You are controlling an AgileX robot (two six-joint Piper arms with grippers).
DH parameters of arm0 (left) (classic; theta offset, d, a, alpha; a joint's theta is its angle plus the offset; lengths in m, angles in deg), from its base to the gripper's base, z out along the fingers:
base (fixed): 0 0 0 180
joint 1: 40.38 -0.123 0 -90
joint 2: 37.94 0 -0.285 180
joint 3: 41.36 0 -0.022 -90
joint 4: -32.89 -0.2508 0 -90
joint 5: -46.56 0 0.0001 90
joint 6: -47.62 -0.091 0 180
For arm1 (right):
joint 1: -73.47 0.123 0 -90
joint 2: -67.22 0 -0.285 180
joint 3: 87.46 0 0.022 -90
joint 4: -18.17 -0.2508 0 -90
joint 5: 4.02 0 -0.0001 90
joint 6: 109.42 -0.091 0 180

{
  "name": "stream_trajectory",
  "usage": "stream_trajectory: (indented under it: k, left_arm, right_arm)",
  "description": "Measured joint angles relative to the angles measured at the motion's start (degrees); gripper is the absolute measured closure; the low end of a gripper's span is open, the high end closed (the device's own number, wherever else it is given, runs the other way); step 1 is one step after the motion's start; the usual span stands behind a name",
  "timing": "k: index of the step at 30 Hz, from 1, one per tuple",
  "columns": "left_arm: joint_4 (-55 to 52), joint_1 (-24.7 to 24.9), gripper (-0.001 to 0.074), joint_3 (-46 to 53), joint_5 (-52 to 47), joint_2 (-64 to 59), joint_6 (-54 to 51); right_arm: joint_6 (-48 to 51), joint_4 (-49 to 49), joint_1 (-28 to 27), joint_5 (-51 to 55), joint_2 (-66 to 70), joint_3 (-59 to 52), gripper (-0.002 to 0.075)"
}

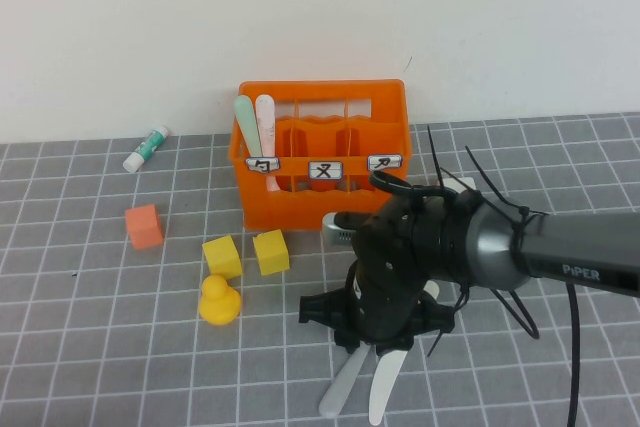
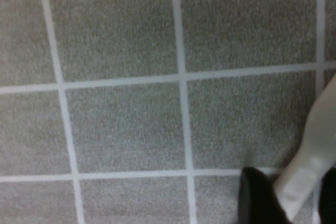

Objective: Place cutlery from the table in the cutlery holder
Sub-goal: Pick up the fork

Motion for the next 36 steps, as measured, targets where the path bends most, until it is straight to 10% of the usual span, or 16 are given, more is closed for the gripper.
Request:
stream_trajectory:
  k: [8, 36]
  left_arm:
    - [0.0, 0.0, 0.0736, 0.0, 0.0, 0.0, -0.1]
    - [0.0, 0.0, 0.0736, 0.0, 0.0, 0.0, -0.1]
  right_arm:
    - [5.4, 0.2, 0.0, 1.7, 0.1, 0.2, 0.0618]
    - [28.1, 5.5, 0.3, 0.6, -10.3, -0.3, 0.0727]
